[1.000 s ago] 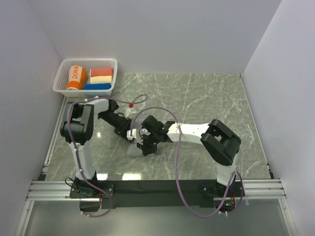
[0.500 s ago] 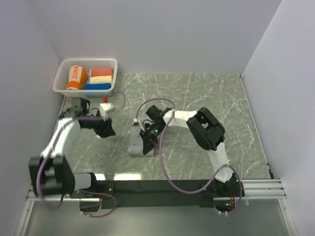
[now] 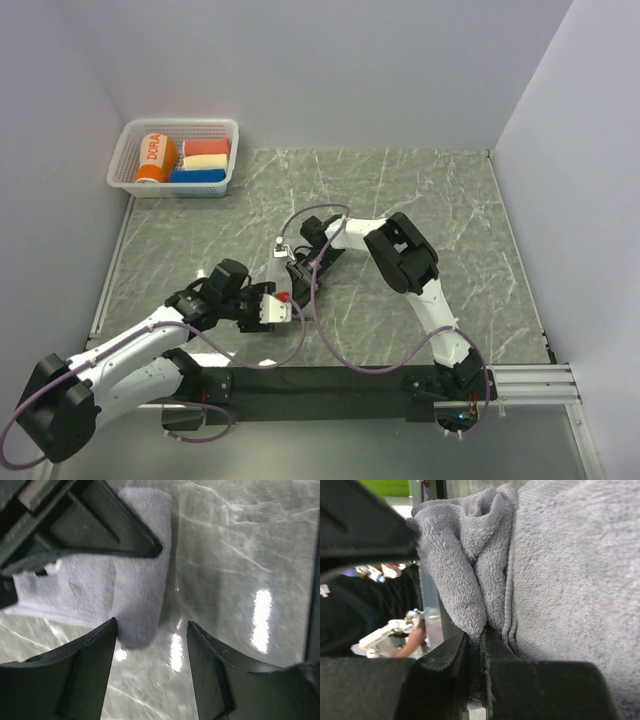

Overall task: Roll the towels
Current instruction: Roll the towel

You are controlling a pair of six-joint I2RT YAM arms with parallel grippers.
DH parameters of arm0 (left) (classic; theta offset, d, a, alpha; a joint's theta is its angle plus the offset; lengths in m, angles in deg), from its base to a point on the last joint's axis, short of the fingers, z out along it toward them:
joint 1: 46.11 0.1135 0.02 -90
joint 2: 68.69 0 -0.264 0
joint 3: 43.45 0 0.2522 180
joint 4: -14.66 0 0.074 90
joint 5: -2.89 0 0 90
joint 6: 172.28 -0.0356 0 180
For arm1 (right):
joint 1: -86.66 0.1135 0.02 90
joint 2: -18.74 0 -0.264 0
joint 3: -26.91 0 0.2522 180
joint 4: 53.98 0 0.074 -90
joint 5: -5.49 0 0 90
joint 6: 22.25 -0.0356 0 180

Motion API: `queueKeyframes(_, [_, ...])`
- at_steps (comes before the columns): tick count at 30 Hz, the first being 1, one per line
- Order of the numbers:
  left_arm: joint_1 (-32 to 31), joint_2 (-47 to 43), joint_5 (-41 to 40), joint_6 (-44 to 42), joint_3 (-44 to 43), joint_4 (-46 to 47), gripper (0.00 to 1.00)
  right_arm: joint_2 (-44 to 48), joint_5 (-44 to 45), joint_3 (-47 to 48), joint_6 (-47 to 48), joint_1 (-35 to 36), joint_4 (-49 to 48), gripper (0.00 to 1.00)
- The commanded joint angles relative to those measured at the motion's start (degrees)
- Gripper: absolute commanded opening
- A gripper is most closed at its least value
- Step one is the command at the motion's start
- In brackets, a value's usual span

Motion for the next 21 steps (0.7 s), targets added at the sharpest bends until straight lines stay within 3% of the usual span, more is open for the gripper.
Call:
queueKeyframes(1, [-4.4, 2.0, -5.5, 0.0, 0.9, 9.9, 0.63, -4.8, 10.8, -0.5, 1.8, -0.1, 2.3, 0.00])
queueKeyframes(8, [-9.2, 10.8, -9.7, -0.5, 2.3, 17.3, 0.58, -5.7, 10.4, 0.8, 1.5, -0.4, 3.6, 0.00])
queueKeyframes(15, [-9.4, 17.3, -5.9, 1.7, 1.0, 8.9, 0.19, -2.8, 10.9, 0.1, 0.5, -1.2, 3.0, 0.01])
queueKeyframes(16, [-9.4, 17.8, -4.9, 2.4, 0.7, 7.8, 0.16, -2.2, 11.4, 0.0, 0.2, -1.3, 3.0, 0.04])
queueKeyframes(19, [-9.3, 19.7, -2.4, 3.7, -0.7, 3.4, 0.06, 0.8, 12.6, -0.4, -1.2, -2.3, 2.3, 0.25])
queueKeyframes(21, [-8.1, 21.3, -2.5, 3.4, -2.8, 2.2, 0.02, 4.0, 14.8, -0.8, -2.7, -3.2, 1.2, 0.30])
